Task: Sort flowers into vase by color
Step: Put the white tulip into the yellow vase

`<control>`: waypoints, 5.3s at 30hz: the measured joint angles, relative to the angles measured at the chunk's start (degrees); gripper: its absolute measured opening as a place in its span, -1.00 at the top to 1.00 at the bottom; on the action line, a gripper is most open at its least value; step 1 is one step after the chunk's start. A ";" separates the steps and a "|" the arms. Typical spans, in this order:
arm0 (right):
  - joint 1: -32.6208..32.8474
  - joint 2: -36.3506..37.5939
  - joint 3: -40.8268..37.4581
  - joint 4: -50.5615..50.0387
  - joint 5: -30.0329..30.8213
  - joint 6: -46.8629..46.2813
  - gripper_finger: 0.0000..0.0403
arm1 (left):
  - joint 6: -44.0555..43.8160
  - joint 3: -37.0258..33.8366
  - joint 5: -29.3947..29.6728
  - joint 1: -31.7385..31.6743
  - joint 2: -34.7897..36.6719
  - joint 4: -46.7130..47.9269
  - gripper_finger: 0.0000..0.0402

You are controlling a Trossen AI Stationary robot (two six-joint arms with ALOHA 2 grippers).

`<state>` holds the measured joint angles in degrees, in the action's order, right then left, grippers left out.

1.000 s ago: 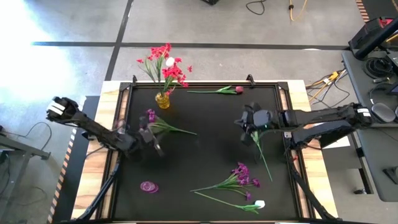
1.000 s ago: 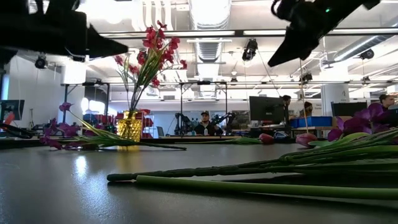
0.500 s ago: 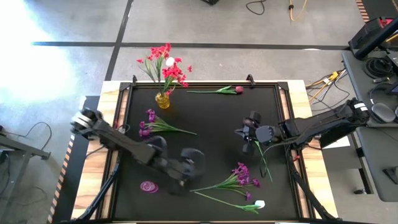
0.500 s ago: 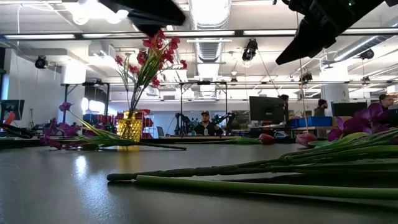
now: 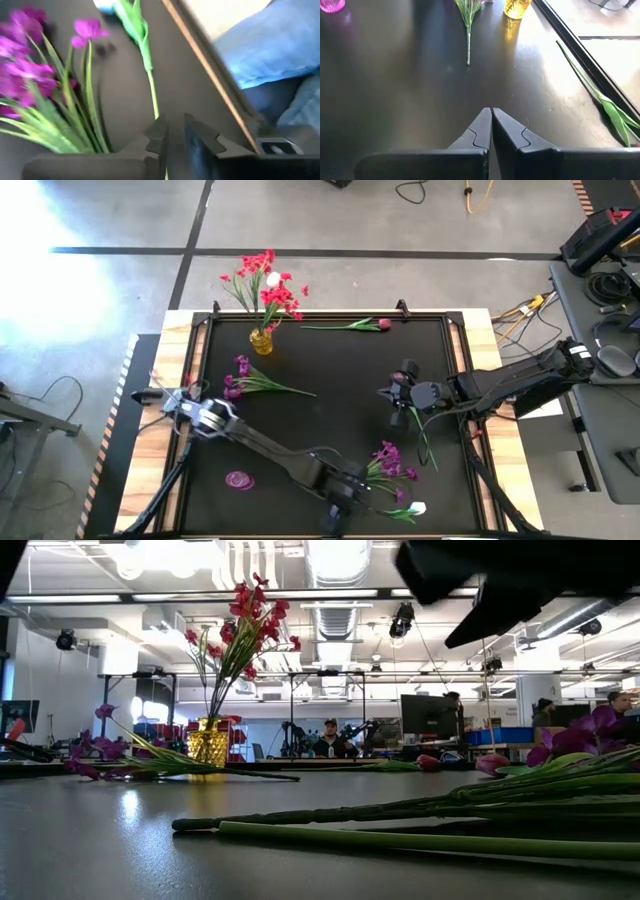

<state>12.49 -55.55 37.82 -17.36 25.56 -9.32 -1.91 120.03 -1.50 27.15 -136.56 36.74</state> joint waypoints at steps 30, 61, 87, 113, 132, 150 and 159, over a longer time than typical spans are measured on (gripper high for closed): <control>0.00 1.05 -0.09 -3.15 2.08 0.32 0.95 | -3.52 13.84 11.04 -0.10 -11.31 4.68 0.56; 0.00 1.65 -0.11 -3.41 2.10 0.98 0.95 | -3.14 14.27 17.90 -0.34 -9.13 5.50 1.00; 0.26 13.77 -0.22 -3.44 3.08 5.37 0.95 | -0.62 4.66 25.59 2.15 -3.65 1.26 1.00; 0.24 8.99 -1.32 2.57 5.37 6.38 0.95 | 2.65 -79.01 37.12 -0.47 51.41 -67.49 1.00; -0.47 -3.90 -1.55 20.49 11.08 13.46 0.95 | 40.33 -114.94 44.83 -14.06 77.11 -126.97 1.00; -3.99 -3.08 -1.51 26.46 12.09 19.70 0.95 | 13.79 -115.39 5.67 -60.72 75.87 -126.72 1.00; -5.81 -3.10 -1.51 26.70 12.07 19.87 0.95 | 12.55 -112.22 1.86 -64.24 66.75 -126.68 1.00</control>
<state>6.68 -58.65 36.32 9.34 37.63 10.55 10.64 7.81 0.36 -37.09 -69.81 -89.95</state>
